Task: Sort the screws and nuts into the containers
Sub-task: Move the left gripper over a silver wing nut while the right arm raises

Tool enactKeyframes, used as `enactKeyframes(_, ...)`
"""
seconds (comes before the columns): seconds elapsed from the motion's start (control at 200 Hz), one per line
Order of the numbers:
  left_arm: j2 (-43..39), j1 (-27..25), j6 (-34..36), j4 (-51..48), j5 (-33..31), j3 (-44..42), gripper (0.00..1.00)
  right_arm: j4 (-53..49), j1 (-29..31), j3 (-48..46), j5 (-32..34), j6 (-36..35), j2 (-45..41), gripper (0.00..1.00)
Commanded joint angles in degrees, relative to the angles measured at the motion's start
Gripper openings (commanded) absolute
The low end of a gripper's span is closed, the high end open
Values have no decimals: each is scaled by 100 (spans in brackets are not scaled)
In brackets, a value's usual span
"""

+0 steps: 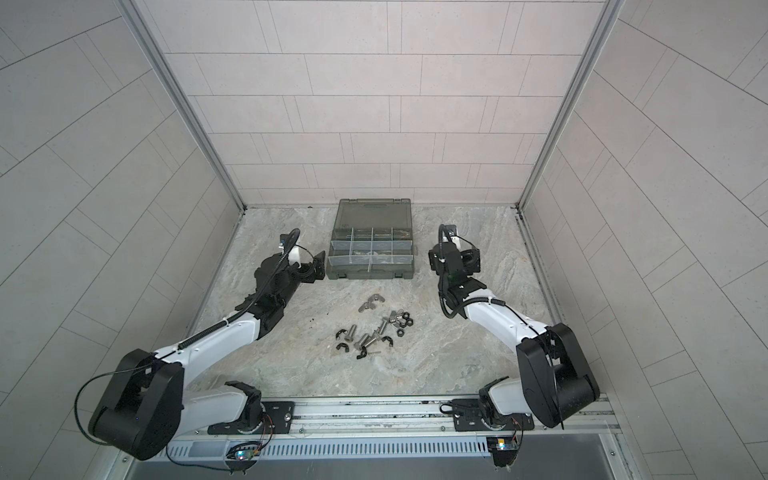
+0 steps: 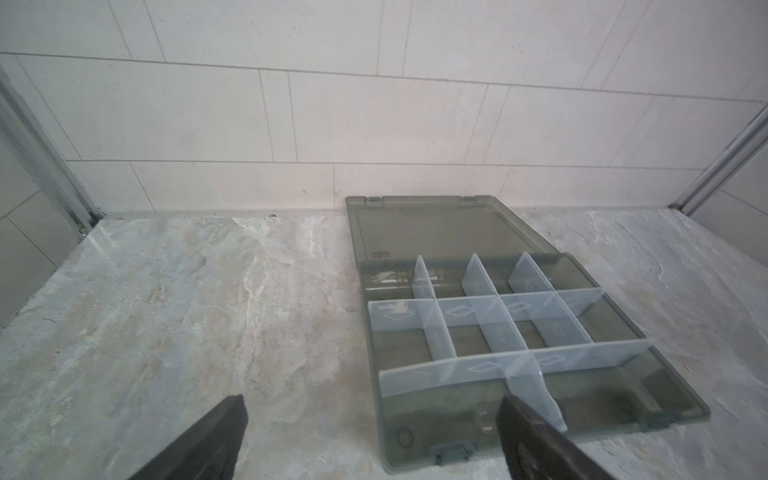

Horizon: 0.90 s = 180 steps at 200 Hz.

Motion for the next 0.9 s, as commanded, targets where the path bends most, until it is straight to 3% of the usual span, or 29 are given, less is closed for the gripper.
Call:
enactKeyframes(0.0,-283,-618,-329,-1270,-957,454,100,-2378,143,782,382,830,113,99)
enactKeyframes(0.08,-383,-1086,-476,-2069,-1209,880,100,-3456,194,1254,-156,1412,96,99)
enactKeyframes(0.14,-439,-1325,-611,-2635,-1275,1171,100,-3691,211,1275,-518,1518,-51,98)
enactKeyframes(0.32,-506,-1620,-552,-3128,-604,1236,98,-3815,213,791,-1742,1617,-1025,99)
enactKeyframes(0.395,-396,-1661,-465,-3167,-306,1182,96,-3847,219,511,-1924,1917,-1573,99)
enactKeyframes(0.545,344,-1738,-64,-3183,188,1251,91,-4237,214,456,-2259,2002,-2255,99)
enactKeyframes(0.751,1782,-1742,227,-3844,667,2048,80,-4779,214,604,-2786,2037,-2280,99)
enactKeyframes(0.896,2178,-1825,271,-3846,852,2217,76,-4727,214,345,-3018,2070,-2498,99)
